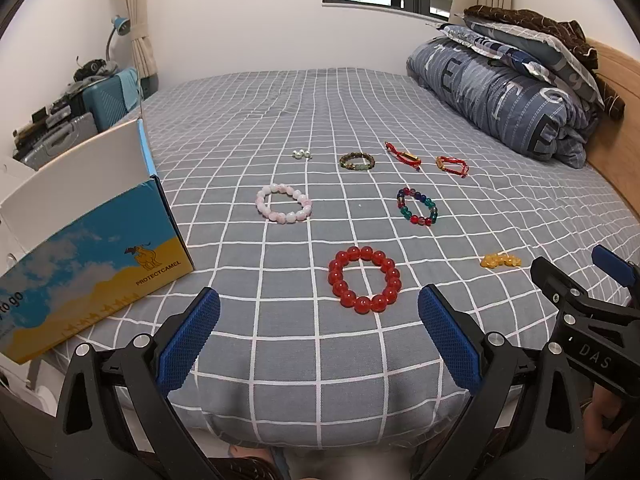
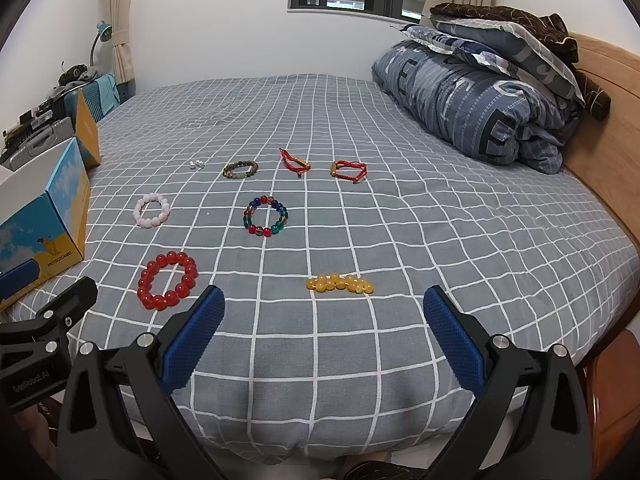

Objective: Organize jewelry

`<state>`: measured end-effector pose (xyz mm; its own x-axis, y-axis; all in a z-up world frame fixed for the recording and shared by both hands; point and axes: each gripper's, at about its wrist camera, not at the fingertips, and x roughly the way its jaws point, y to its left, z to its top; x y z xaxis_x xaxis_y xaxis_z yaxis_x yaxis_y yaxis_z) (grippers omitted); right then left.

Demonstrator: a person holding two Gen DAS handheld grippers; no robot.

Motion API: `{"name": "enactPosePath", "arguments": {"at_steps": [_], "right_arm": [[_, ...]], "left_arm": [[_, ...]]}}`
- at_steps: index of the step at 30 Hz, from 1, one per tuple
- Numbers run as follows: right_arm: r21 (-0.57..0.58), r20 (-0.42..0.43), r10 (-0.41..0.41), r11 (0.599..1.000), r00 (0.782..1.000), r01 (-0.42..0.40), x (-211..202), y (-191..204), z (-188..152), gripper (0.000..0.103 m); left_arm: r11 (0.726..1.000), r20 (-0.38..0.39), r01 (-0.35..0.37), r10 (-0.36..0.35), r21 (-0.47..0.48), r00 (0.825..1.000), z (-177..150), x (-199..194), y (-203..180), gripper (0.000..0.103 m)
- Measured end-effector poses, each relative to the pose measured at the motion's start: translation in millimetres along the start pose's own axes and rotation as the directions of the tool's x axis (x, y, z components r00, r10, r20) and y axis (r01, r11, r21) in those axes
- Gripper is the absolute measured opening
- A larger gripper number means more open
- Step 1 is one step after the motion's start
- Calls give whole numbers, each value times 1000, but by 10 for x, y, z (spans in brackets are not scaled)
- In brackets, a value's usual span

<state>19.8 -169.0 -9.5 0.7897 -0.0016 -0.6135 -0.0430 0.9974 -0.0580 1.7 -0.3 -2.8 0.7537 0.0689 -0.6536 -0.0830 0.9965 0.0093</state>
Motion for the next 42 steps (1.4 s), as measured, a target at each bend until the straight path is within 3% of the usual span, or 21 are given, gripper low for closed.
{"name": "enactPosePath", "arguments": {"at_steps": [19,27,31,42], "right_arm": [[13,-8,16,1000,1000,-16,-12,-22,23,96],[-3,12,18,1000,1000,-18,-43,34,338,96],[6,-25,56,998,998,-56,76,45,582,96],[-16,-167,54,998,985,-58,975,258,1257,96]], "left_arm": [[1000,2,0,0,-14,1000,42,-35,-25,97],[1000,-4,3,-3,-21,1000,440,-46,-9,97],[999,-38,-13,12,-30,999,721,86,77,97],[999,-191,-12,3,-44,982,1317,886,322,97]]}}
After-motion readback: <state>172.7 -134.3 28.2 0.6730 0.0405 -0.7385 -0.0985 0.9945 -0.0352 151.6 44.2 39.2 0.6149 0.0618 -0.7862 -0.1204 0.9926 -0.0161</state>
